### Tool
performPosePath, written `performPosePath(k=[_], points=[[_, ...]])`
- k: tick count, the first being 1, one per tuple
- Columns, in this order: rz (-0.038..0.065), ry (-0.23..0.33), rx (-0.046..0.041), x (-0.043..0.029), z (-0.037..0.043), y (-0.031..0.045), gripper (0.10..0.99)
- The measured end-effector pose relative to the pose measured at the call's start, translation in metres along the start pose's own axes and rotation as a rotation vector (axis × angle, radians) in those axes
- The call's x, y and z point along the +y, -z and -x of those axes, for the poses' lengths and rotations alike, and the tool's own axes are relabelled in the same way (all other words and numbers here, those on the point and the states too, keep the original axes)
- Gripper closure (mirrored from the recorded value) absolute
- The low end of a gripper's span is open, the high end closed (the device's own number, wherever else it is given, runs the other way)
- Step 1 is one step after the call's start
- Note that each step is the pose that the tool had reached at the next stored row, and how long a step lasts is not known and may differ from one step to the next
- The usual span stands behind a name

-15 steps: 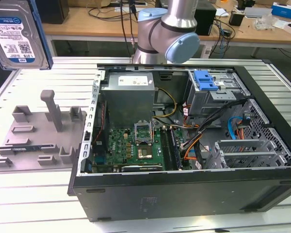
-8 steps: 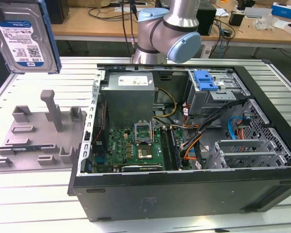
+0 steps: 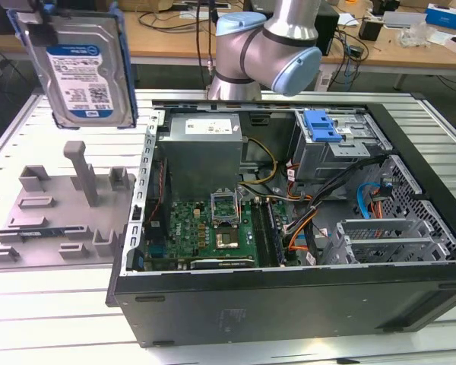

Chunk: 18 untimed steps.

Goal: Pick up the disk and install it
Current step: 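Pick up the disk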

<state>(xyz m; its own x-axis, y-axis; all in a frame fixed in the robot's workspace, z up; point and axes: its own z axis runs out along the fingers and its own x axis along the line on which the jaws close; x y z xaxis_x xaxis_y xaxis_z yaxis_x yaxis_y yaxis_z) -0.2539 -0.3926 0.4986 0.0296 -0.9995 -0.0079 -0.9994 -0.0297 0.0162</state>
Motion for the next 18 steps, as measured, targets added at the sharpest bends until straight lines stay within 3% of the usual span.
performPosePath(k=[6, 12, 15, 18], points=[[0.0, 0.0, 0.0, -0.0387, -0.0205, 0.0008, 0.718], [0.0, 0.0, 0.0, -0.0685, -0.0363, 0.0014, 0.718], [0.0, 0.0, 0.0, -0.0918, -0.0565, 0.002, 0.718], [0.0, 0.0, 0.0, -0.1064, -0.069, 0.0023, 0.718]])
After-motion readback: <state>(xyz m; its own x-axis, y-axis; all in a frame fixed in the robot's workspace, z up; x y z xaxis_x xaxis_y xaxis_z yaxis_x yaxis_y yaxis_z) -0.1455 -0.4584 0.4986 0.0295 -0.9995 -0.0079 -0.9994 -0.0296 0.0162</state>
